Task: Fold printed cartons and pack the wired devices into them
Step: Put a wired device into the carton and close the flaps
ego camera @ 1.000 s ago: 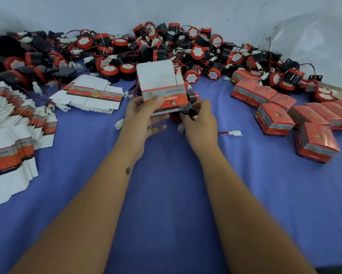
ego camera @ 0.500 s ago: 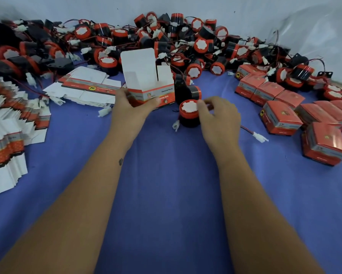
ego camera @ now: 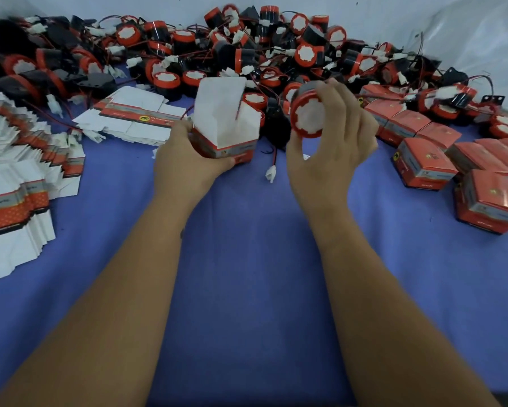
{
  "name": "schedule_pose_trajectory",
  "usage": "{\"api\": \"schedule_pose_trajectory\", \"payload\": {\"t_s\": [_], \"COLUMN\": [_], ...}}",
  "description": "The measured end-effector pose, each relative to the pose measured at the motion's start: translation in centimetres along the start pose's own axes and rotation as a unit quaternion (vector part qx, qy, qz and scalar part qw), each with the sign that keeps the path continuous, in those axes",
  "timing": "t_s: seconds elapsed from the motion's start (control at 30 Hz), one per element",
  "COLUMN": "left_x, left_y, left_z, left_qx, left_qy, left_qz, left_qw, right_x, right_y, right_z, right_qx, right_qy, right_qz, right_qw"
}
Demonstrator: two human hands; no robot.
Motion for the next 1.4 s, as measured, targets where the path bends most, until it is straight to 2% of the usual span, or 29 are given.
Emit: {"api": "schedule_pose_trajectory", "payload": {"t_s": [0.13, 0.2, 0.3, 0.53, 0.63, 0.73, 0.83, 0.9, 0.93, 1.0, 1.03, 1.1, 1.17, 1.33, 1.4], "left_x": [-0.7, -1.0, -1.1, -0.8, -0.8, -0.6, -0.8, -1.0, -1.0, -1.0, -0.8, -0.7, -0.6, -0.7, -0.8], "left_y": [-2.0, -2.3, -2.4, -2.2, -2.3, -2.4, -2.7, -3.0, -3.2, -3.5, -3.6, -3.6, -3.7, -3.7, -3.6], "left_z": [1.2, 1.6, 1.8, 1.7, 1.8, 2.4, 2.9, 2.8, 2.7, 2.5, 2.4, 2.3, 2.3, 2.4, 2.5], "left_qx": [-0.024, -0.026, -0.044, -0.058, -0.081, -0.165, -0.222, -0.176, -0.142, -0.089, -0.083, -0.091, -0.098, -0.092, -0.086], "left_qy": [-0.059, -0.078, -0.091, -0.093, -0.066, -0.012, 0.032, 0.035, 0.027, 0.013, 0.016, 0.024, 0.027, 0.015, 0.01], "left_qz": [-0.139, -0.16, -0.162, -0.19, -0.202, -0.177, -0.105, -0.065, -0.061, -0.069, -0.072, -0.078, -0.084, -0.08, -0.082], "left_qw": [0.988, 0.984, 0.982, 0.976, 0.974, 0.97, 0.969, 0.982, 0.988, 0.994, 0.994, 0.992, 0.991, 0.992, 0.993], "right_x": [-0.6, -0.8, -1.1, -1.3, -1.7, -2.4, -2.3, -1.8, -1.5, -1.2, -1.3, -1.1, -0.6, 0.4, 0.4], "right_y": [-1.2, -1.8, -2.7, -2.9, -3.9, -4.7, -4.4, -3.3, -2.7, -1.9, -1.5, -0.8, -0.9, -1.8, -2.2], "right_z": [-2.1, -2.5, -2.4, -2.0, -1.5, -1.3, -2.3, -2.4, -1.9, -0.2, 0.7, 2.1, 2.8, 1.4, 0.5], "right_qx": [0.033, 0.027, 0.017, 0.049, -0.002, -0.044, -0.02, 0.048, 0.094, 0.17, 0.187, 0.233, 0.306, 0.422, 0.432], "right_qy": [0.096, 0.106, 0.091, 0.056, 0.05, 0.048, 0.089, 0.045, -0.023, -0.204, -0.267, -0.332, -0.358, -0.323, -0.32], "right_qz": [-0.084, -0.132, -0.203, -0.21, -0.249, -0.307, -0.263, -0.171, -0.123, -0.036, 0.004, 0.05, 0.017, -0.102, -0.151], "right_qw": [0.991, 0.985, 0.975, 0.975, 0.967, 0.949, 0.961, 0.983, 0.988, 0.964, 0.945, 0.912, 0.882, 0.841, 0.829]}}
Point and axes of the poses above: each hand's wrist, its own x-axis towards the middle knuckle, its own y-axis out of the back of the hand, z = x × y, the point moved 5 cm from there along x, towards the middle knuckle, and after that the axes turned 12 degrees about x, right-handed, at the moved point
